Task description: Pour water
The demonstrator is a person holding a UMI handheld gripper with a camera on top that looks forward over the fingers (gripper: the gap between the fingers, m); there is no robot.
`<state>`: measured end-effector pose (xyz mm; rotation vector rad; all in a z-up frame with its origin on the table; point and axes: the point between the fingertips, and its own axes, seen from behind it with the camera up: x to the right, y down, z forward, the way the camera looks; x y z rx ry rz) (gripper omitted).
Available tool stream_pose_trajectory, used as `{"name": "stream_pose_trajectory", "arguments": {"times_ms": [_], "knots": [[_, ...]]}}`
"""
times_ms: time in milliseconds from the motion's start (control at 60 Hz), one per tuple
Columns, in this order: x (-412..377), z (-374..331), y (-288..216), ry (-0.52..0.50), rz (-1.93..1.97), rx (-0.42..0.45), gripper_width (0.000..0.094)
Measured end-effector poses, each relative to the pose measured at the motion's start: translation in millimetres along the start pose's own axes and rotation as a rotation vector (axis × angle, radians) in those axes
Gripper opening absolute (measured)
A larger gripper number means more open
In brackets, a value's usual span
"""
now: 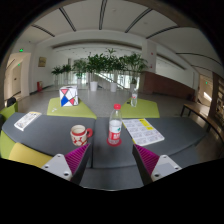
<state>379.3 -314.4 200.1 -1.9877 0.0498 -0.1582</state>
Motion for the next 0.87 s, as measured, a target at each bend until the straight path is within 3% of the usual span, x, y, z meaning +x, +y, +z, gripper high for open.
{"name": "stream_pose_trajectory", "arguments": {"times_ms": [333,867], "knots": [[0,-156,20,0.051,0.016,0.012,0.0856],[-6,-225,30,0.045,0.018,0.043,0.0857]]}}
